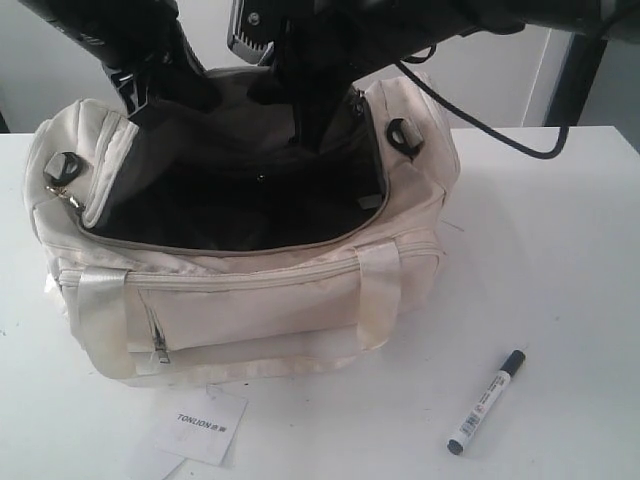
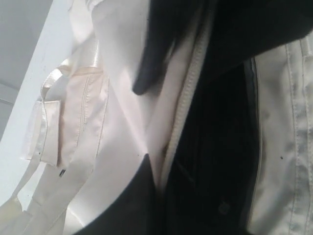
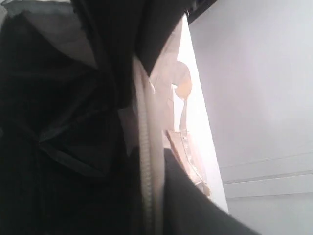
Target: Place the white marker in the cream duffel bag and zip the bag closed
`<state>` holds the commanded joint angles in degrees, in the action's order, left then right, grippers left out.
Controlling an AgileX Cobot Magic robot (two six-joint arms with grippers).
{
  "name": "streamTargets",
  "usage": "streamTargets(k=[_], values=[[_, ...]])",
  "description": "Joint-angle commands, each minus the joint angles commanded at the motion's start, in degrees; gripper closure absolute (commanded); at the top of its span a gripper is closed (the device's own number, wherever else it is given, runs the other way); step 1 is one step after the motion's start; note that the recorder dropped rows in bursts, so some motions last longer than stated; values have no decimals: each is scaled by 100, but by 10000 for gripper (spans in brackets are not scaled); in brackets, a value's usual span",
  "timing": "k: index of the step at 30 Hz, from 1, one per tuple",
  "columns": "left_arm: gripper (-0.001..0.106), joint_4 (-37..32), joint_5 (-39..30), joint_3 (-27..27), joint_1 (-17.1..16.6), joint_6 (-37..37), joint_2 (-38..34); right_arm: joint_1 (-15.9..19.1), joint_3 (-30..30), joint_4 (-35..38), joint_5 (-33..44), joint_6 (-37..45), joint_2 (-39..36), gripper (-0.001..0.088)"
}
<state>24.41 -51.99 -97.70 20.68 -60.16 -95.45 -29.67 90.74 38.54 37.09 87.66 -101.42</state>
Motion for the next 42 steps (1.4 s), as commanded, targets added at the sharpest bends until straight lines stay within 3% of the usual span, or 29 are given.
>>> streamTargets(k=[4,7,10,14,16,22,25,29,34,39,42], values=[[510,-218,-22,0,0,152,34,0,0,-12,92,-60,0,868],[321,-995,-99,0,0,1057,186,0,0,-39,68,-85,0,868],[324,-1492,-530,0,0,1664,377,0,0,-38,56,-97,0,868],[331,-1470,-1548,0,0,1796,484,0,0,-65,-40,-298,0,868],[331,-1505,-1621,81,0,1975,484,0,0,-65,-53,-376,0,868],[331,-2067,-1160,517,0,2714,484,0,0,-105,-65,-451,0,868],[331,-2291,-923,796,0,2739,484,0,0,-129,-65,-596,0,868],[331,-2727,-47,1129,0,3121,484,0,0,-129,-8,-691,0,868],[331,-2786,967,1324,0,3173,473,0,0,-129,7,-691,0,868],[335,-2786,990,1324,0,3173,337,0,0,-129,18,-749,0,868],[510,-2786,874,1324,0,3173,198,0,0,-129,18,-835,0,868]])
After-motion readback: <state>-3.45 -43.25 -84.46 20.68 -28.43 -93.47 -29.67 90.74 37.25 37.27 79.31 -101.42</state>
